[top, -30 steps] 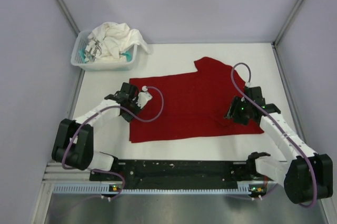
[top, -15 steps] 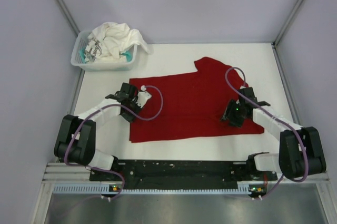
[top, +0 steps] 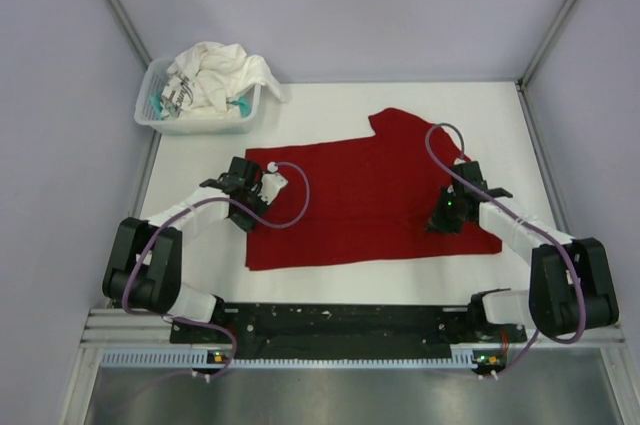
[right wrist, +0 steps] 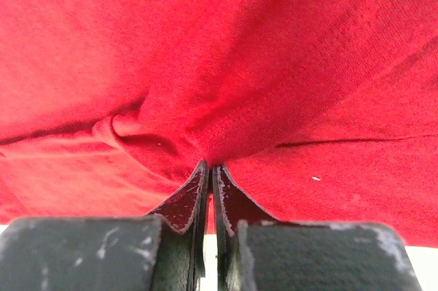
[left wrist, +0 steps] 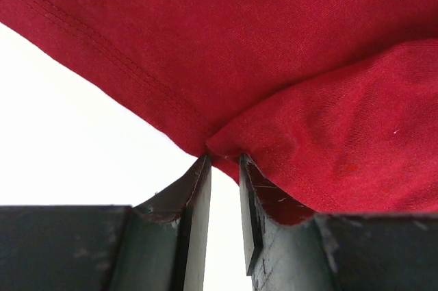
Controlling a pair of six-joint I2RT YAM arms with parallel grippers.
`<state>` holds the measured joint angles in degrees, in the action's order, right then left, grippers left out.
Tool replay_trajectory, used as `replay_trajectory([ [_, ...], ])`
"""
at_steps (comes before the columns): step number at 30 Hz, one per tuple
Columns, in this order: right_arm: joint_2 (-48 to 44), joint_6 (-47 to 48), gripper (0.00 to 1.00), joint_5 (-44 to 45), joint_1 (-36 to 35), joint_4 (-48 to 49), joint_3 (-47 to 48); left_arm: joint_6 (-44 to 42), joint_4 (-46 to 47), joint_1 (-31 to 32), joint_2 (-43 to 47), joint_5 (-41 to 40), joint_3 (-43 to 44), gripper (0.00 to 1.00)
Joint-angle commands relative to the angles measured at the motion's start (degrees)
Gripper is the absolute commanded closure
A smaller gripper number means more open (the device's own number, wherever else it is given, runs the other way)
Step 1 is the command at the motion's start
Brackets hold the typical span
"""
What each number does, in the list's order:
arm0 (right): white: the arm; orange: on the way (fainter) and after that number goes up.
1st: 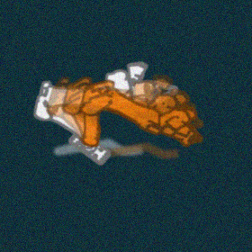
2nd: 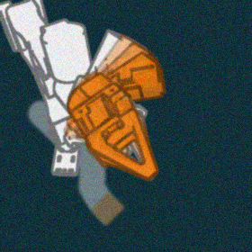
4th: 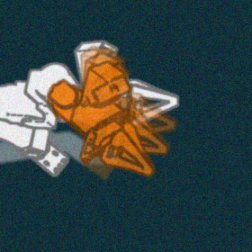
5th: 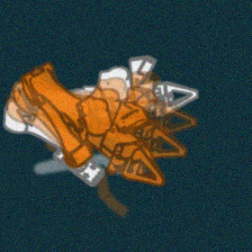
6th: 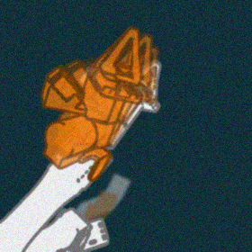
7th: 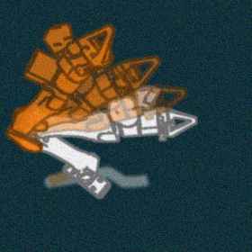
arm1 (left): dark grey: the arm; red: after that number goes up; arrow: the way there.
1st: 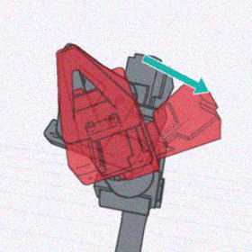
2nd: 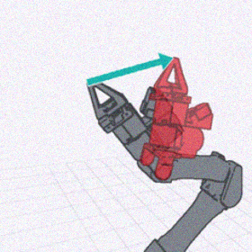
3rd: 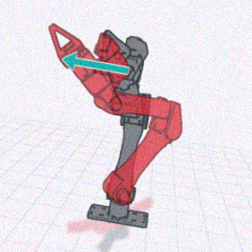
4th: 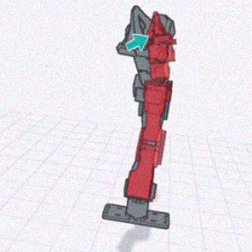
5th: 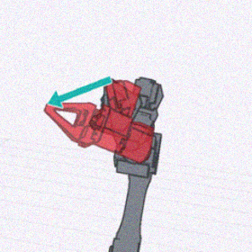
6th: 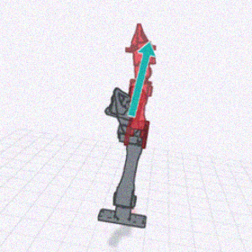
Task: Fold and stack the t-shirts
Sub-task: Fold the flattened tshirt in 1/3 of the way
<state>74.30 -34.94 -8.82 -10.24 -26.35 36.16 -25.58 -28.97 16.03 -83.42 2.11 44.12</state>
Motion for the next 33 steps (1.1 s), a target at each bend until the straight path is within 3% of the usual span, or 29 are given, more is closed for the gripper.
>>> replay_trajectory([
  [1, 2.3, 2.7, 1.0, 2.7, -2.8, -0.3, 7.5, 0.4, 1.8, -0.1, -0.5, 0.7, -1.1, 0.72],
  [11, 21.3, 8.6, 1.0, 5.6, -10.6, -4.9, 26.0, 0.3, 2.1, -0.1, -0.3, 0.0, -1.8, 0.73],
  [16, 25.6, 11.4, 0.96, 8.6, -15.1, -6.3, 34.5, 0.2, 2.1, -0.1, -0.4, -0.1, -1.6, 0.73],
  [21, 30.5, 12.8, 0.94, 10.6, -15.2, -7.2, 39.0, 0.1, 2.1, -0.1, -0.4, 0.0, -1.6, 0.73],
  [23, 32.4, 13.0, 0.82, 10.1, -15.1, -7.8, 40.1, 0.0, 2.0, -0.1, -0.5, 0.0, -1.7, 0.73],
  [27, 32.4, 14.0, 0.41, 5.5, -15.2, -8.1, 42.1, -0.1, 1.9, -0.1, -1.0, 0.2, -1.3, 0.72],
  [31, 27.4, 16.0, 0.3, 4.2, -15.4, -9.0, 43.4, -0.3, 1.7, -0.1, -0.9, -0.2, -1.2, 0.71],
  [33, 22.8, 16.9, 0.24, 7.8, -15.2, -9.1, 42.2, -0.6, 0.9, -0.1, -0.2, -0.7, -0.4, 0.71],
])
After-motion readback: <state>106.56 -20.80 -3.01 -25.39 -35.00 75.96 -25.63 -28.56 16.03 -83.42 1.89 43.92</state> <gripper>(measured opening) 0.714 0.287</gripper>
